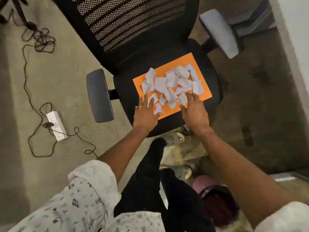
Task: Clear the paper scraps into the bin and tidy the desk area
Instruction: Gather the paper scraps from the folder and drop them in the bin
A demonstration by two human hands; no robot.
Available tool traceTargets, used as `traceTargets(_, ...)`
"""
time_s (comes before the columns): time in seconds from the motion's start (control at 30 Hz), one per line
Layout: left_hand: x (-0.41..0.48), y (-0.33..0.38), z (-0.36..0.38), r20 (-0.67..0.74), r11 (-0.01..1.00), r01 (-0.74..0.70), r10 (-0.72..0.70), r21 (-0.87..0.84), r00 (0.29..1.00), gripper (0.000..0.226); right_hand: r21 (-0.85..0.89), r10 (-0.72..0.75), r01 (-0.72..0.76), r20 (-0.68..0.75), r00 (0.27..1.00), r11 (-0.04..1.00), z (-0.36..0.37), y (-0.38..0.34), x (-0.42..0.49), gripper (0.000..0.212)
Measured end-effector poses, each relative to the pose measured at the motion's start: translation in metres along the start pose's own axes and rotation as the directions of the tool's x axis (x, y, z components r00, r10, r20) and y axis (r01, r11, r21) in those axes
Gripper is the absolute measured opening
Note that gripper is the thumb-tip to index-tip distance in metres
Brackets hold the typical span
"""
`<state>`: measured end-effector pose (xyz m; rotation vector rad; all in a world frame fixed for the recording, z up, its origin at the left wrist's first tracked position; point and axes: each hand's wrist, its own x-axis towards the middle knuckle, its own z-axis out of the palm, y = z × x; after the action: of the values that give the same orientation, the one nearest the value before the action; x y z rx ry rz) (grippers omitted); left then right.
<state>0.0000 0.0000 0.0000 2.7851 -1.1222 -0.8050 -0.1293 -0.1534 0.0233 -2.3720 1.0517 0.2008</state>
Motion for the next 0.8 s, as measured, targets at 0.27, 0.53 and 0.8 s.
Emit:
traceTargets(0.27,0.052,-0.009,0.049,0.049,0.993,0.066,-0.061,-0.100,0.997,0.077,0.024,0.079,-0.080,0.038,0.996,0.997,0.059,0.029,0.042,0.071)
traceTargets(0.53,0.081,-0.031,0.073,-0.007,0.999,0.048,-0.048,0.004,0.999,0.073,-0.072,0.111,-0.119,-0.111,0.988,0.990,0.112,0.024,0.069,0.070)
traceTargets(0.8,0.085,-0.044,0.079,-0.136,0.958,-0.064,0.027,-0.278,0.990,0.032,0.046,0.174,-0.169,-0.202,0.964,0.985,0.135,0.023,0.066,0.029)
